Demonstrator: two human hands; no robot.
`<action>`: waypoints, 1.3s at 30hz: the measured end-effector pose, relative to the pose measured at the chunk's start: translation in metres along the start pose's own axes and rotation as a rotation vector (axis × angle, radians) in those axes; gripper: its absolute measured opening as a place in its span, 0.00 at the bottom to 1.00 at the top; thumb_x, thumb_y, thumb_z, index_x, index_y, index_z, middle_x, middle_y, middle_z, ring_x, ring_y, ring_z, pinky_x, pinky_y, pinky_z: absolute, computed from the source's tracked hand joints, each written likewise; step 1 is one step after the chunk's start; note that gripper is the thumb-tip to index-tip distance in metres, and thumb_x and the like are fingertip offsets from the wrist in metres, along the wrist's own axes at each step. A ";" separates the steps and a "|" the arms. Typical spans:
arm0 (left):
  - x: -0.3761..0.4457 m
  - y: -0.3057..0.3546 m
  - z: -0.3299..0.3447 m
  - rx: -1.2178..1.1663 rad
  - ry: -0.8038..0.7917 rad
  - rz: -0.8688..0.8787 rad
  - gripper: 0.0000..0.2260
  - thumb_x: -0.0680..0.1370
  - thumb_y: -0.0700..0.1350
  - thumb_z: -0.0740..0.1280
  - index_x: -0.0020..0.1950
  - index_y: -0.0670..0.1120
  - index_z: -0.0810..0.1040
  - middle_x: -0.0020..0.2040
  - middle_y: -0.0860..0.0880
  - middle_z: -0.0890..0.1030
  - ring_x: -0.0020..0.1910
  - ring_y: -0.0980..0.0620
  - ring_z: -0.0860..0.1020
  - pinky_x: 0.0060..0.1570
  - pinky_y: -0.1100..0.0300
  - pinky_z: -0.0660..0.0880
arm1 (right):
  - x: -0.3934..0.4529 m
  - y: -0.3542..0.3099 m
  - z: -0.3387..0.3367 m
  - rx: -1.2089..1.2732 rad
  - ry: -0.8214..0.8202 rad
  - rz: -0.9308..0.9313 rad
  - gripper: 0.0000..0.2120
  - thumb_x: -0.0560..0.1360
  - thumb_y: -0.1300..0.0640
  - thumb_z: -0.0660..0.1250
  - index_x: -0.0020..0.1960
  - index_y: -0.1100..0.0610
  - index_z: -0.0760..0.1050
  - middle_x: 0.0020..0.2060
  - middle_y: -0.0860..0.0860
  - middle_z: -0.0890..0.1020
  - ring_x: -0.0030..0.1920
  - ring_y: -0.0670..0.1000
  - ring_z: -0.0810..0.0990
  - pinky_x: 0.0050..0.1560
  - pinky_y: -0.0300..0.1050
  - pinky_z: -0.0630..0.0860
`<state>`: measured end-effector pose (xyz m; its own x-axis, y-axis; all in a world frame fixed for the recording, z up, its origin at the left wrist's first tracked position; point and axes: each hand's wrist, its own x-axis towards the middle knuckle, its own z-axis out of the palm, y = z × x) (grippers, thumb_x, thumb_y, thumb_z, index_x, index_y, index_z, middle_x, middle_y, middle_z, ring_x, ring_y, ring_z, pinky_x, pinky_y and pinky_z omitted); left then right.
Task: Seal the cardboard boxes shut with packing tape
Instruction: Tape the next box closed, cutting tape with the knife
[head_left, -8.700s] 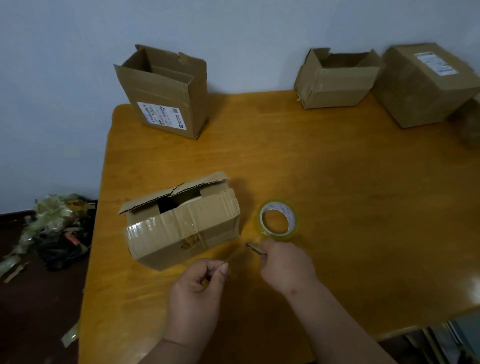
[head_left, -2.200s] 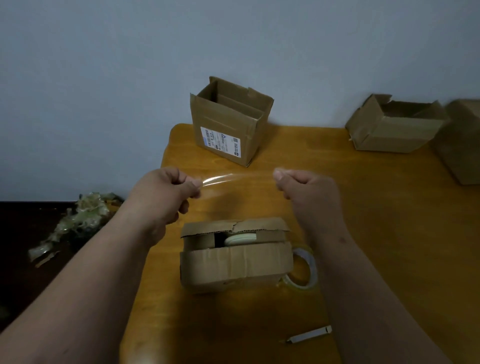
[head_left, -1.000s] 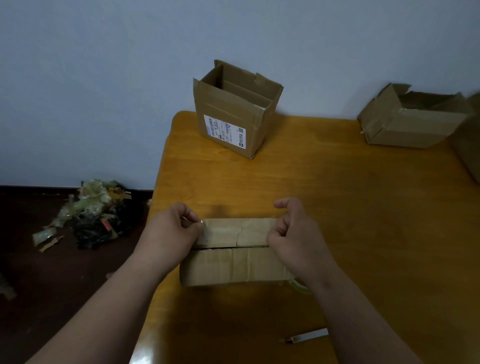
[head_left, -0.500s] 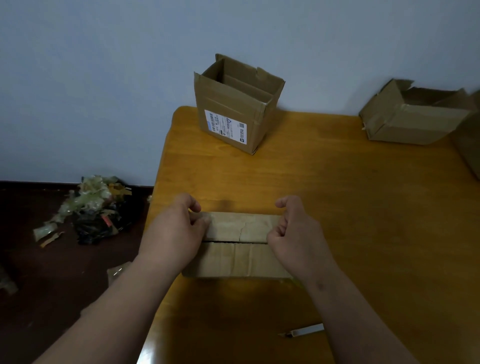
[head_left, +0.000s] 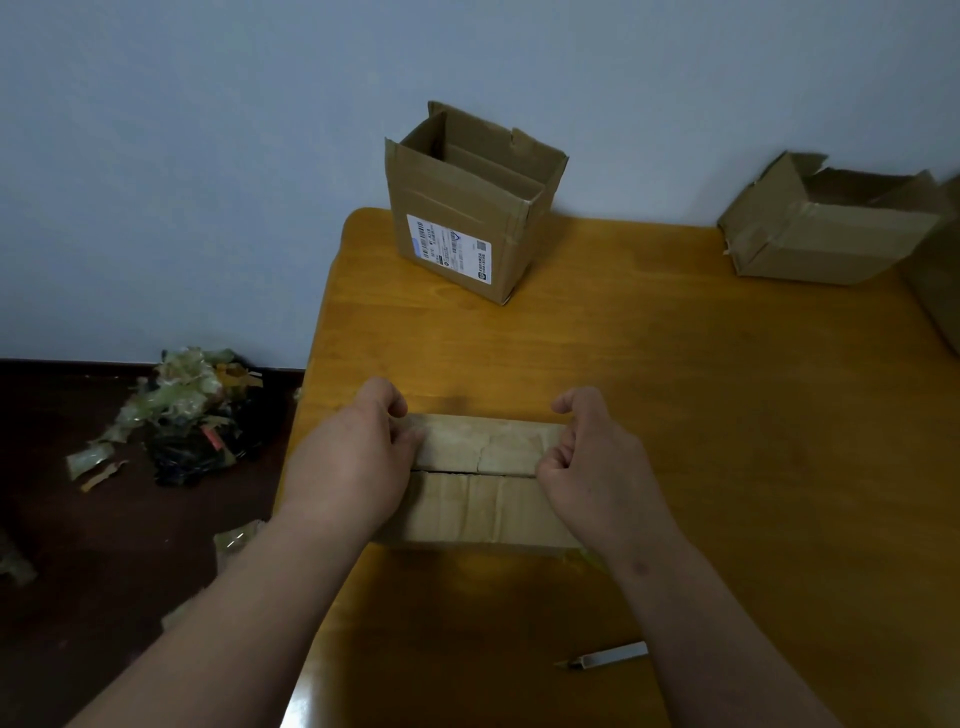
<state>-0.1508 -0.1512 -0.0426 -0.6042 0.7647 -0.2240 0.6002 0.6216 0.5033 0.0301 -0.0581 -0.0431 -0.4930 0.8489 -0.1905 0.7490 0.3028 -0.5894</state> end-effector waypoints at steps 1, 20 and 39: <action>0.000 0.000 0.000 0.009 0.005 0.007 0.08 0.79 0.52 0.66 0.51 0.55 0.67 0.40 0.56 0.76 0.37 0.55 0.75 0.33 0.56 0.72 | 0.000 0.000 0.000 -0.009 -0.002 0.002 0.20 0.76 0.60 0.67 0.65 0.49 0.64 0.41 0.45 0.74 0.41 0.44 0.74 0.39 0.38 0.68; 0.002 -0.002 0.010 0.153 0.086 0.113 0.09 0.79 0.53 0.64 0.53 0.53 0.66 0.43 0.53 0.79 0.41 0.48 0.78 0.39 0.50 0.78 | 0.012 -0.008 -0.004 -0.164 -0.075 0.077 0.20 0.78 0.57 0.64 0.67 0.48 0.61 0.39 0.47 0.76 0.36 0.45 0.76 0.30 0.39 0.67; 0.012 -0.015 0.020 0.236 0.110 0.558 0.11 0.68 0.30 0.71 0.42 0.45 0.83 0.50 0.47 0.79 0.47 0.44 0.74 0.42 0.48 0.76 | 0.017 0.005 -0.009 -0.025 -0.153 0.097 0.24 0.78 0.59 0.63 0.71 0.47 0.61 0.35 0.47 0.77 0.32 0.45 0.75 0.28 0.38 0.66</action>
<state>-0.1570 -0.1479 -0.0695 -0.2087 0.9714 0.1133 0.9337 0.1635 0.3185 0.0299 -0.0381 -0.0419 -0.4782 0.7994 -0.3637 0.8062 0.2353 -0.5428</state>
